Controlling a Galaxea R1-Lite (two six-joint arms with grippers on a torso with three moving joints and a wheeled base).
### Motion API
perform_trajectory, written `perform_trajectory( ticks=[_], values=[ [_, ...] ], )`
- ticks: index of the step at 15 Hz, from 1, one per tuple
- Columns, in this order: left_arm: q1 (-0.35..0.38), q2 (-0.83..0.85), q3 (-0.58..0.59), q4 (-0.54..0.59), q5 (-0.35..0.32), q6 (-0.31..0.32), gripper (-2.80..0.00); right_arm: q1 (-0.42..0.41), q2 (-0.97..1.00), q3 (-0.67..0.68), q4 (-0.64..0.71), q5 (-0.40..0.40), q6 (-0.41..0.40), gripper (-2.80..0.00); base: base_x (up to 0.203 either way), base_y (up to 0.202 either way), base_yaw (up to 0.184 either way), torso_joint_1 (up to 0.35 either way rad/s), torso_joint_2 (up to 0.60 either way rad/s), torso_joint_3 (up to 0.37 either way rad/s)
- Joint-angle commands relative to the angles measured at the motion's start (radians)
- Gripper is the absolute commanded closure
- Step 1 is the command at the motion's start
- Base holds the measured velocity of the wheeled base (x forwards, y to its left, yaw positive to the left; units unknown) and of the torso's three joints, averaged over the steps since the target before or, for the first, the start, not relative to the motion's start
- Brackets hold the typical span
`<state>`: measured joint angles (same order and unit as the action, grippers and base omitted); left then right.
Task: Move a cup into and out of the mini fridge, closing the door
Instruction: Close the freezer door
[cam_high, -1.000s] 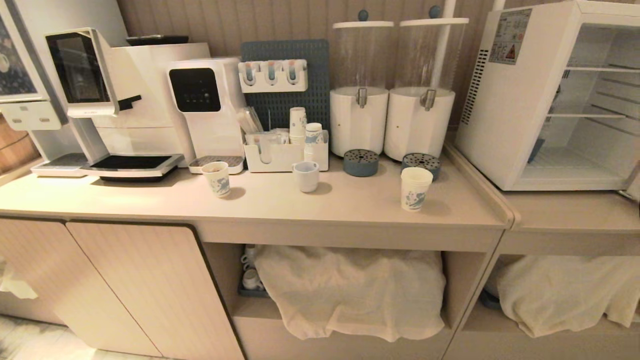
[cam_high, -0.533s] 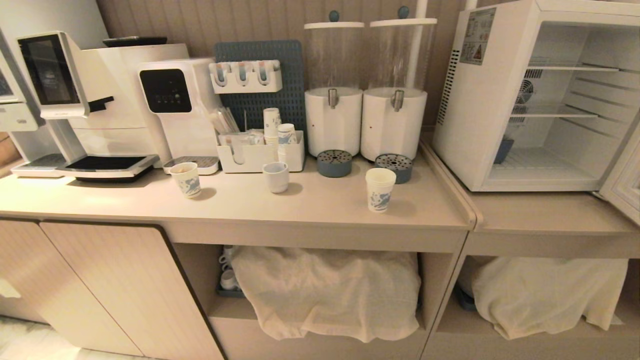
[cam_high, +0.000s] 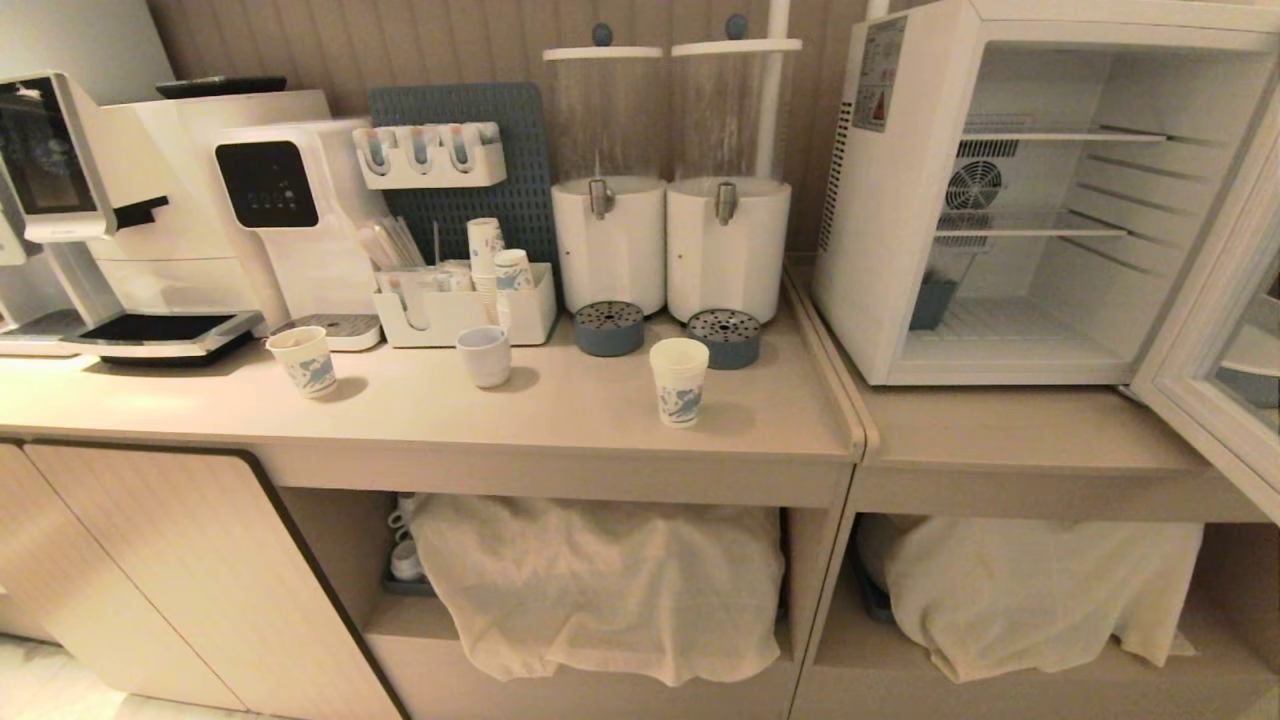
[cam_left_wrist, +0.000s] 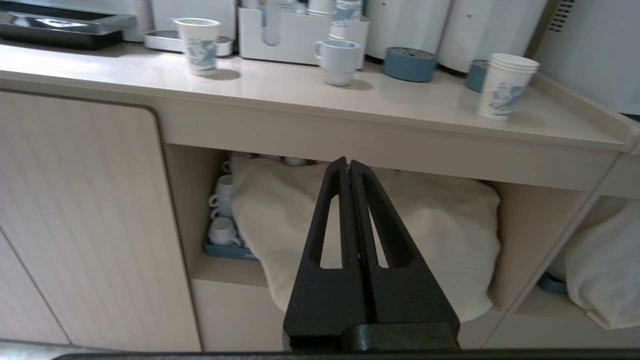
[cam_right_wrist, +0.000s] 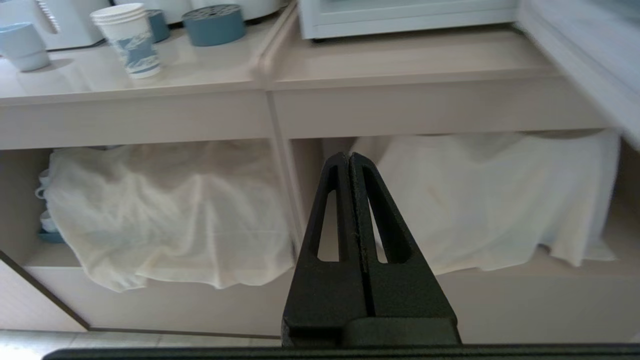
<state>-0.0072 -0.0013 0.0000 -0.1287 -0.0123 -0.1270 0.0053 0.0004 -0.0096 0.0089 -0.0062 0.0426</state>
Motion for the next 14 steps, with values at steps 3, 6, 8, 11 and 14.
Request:
perform_trajectory(
  ticks=[3, 6, 8, 11, 14],
  values=[
    [0.000, -0.003, 0.040, -0.002, 0.000, -0.002, 0.00, 0.001, 0.001, 0.000, 0.000, 0.000, 0.000, 0.00, 0.000, -0.193, -0.001, 0.001, 0.00, -0.001],
    [0.000, -0.003, 0.040, -0.002, 0.001, -0.003, 0.00, 0.001, 0.000, 0.000, 0.000, 0.000, 0.000, 0.00, 0.000, -0.192, 0.000, 0.003, 0.00, 0.002],
    [0.000, -0.003, 0.040, -0.002, 0.002, -0.003, 0.00, 0.001, 0.001, 0.000, 0.000, 0.000, 0.000, 0.00, 0.000, -0.193, -0.002, 0.003, 0.00, 0.005],
    [0.000, -0.003, 0.040, -0.002, 0.001, -0.003, 0.00, 0.001, 0.001, 0.000, 0.000, 0.000, 0.000, 0.00, 0.000, -0.192, -0.001, 0.001, 0.00, 0.002],
    [0.000, -0.003, 0.040, -0.002, 0.002, -0.003, 0.00, 0.001, 0.000, 0.000, 0.000, 0.000, 0.000, 0.00, 0.000, -0.196, 0.001, 0.003, 0.00, 0.002]
  ],
)
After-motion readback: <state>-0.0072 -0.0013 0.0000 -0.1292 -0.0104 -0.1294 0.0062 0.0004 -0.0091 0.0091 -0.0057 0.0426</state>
